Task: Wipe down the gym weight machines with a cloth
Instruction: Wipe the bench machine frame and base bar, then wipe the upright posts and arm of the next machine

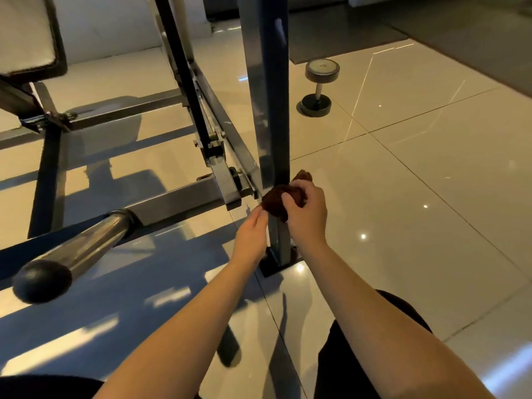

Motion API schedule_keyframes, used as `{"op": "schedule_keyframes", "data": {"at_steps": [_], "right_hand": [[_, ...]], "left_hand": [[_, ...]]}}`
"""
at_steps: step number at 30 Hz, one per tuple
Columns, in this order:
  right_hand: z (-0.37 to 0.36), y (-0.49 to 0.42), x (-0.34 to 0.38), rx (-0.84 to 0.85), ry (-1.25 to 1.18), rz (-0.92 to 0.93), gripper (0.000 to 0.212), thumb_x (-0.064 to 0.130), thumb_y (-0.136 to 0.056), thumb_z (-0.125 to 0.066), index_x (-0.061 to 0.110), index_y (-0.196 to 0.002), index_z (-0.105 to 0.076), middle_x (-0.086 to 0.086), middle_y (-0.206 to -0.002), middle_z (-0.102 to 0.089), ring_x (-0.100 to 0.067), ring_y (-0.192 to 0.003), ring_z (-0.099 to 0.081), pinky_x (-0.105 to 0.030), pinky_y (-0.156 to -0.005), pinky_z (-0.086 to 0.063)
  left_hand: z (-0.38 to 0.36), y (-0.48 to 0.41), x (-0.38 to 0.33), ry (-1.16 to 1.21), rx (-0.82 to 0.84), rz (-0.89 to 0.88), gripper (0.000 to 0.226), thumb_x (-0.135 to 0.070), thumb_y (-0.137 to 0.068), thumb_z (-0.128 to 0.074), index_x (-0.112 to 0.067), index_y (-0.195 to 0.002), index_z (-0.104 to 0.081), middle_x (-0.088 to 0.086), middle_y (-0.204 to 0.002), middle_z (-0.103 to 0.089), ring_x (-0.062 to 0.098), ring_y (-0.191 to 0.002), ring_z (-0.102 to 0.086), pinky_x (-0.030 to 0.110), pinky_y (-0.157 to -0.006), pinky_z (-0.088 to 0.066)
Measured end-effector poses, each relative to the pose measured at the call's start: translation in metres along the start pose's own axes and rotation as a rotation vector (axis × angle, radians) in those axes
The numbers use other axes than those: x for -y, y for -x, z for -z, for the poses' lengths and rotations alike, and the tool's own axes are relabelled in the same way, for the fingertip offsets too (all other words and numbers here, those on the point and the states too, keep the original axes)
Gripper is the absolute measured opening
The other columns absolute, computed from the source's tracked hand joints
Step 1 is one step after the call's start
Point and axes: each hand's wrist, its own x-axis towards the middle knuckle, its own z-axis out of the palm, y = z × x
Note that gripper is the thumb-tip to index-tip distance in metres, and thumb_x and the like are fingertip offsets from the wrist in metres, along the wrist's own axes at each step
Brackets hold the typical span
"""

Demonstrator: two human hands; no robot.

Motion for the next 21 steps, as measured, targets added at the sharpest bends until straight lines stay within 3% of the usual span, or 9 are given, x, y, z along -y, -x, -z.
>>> {"op": "schedule_keyframes", "data": {"at_steps": [4, 7, 9, 16, 19, 21], "right_hand": [[-0.029, -0.002, -0.017, -0.009, 0.084, -0.037, 0.018, 0.016, -0.095, -0.067, 0.026, -0.109, -0.061, 0.007, -0.112, -0.054, -0.002, -0.100, -0.053, 0.002, -0.073, -0.039], [-0.040, 0.010, -0.048, -0.061, 0.020, -0.213, 0.017, 0.012, -0.095, -0.066, 0.026, -0.104, -0.062, 0.005, -0.111, -0.058, -0.014, -0.107, -0.060, -0.015, -0.087, -0.048], [-0.039, 0.016, -0.062, -0.068, -0.014, -0.324, 0.018, 0.013, -0.095, -0.065, 0.028, -0.104, -0.063, 0.005, -0.111, -0.062, -0.020, -0.110, -0.063, -0.031, -0.092, -0.056], [-0.026, -0.001, -0.023, -0.070, -0.096, -0.002, 0.020, 0.022, -0.098, -0.064, 0.030, -0.116, -0.063, 0.016, -0.115, -0.060, 0.000, -0.108, -0.059, -0.014, -0.089, -0.053], [-0.035, -0.002, -0.038, -0.133, -0.105, -0.068, 0.019, 0.019, -0.098, -0.063, 0.031, -0.113, -0.061, 0.013, -0.116, -0.059, -0.004, -0.110, -0.059, -0.023, -0.094, -0.055], [-0.036, -0.003, -0.054, -0.170, -0.145, -0.194, 0.018, 0.018, -0.099, -0.061, 0.033, -0.110, -0.061, 0.011, -0.117, -0.060, -0.009, -0.111, -0.060, -0.029, -0.094, -0.057]], "left_hand": [[0.002, -0.006, 0.007, 0.076, 0.002, 0.112, 0.041, -0.036, -0.109, -0.036, -0.018, -0.144, -0.050, 0.000, -0.126, -0.060, 0.016, -0.114, -0.053, 0.029, -0.091, -0.040], [0.008, -0.006, 0.019, 0.015, 0.015, 0.150, 0.042, -0.037, -0.110, -0.034, -0.017, -0.144, -0.048, -0.003, -0.119, -0.057, 0.014, -0.106, -0.053, 0.020, -0.075, -0.041], [0.010, -0.005, 0.027, -0.020, 0.023, 0.148, 0.044, -0.039, -0.110, -0.032, -0.020, -0.147, -0.045, 0.002, -0.133, -0.055, 0.019, -0.119, -0.052, 0.025, -0.087, -0.040], [0.000, -0.016, 0.022, 0.138, 0.017, 0.073, 0.037, -0.045, -0.108, -0.035, -0.034, -0.140, -0.049, -0.006, -0.134, -0.056, 0.020, -0.132, -0.050, 0.041, -0.116, -0.034], [-0.004, -0.022, 0.021, 0.181, 0.007, 0.077, 0.021, -0.043, -0.108, -0.036, -0.048, -0.118, -0.054, -0.004, -0.130, -0.062, 0.020, -0.129, -0.053, 0.047, -0.115, -0.038], [-0.005, -0.025, 0.021, 0.148, 0.046, 0.070, 0.023, -0.041, -0.109, -0.034, -0.047, -0.122, -0.052, -0.007, -0.128, -0.063, 0.020, -0.131, -0.052, 0.043, -0.115, -0.037]]}}
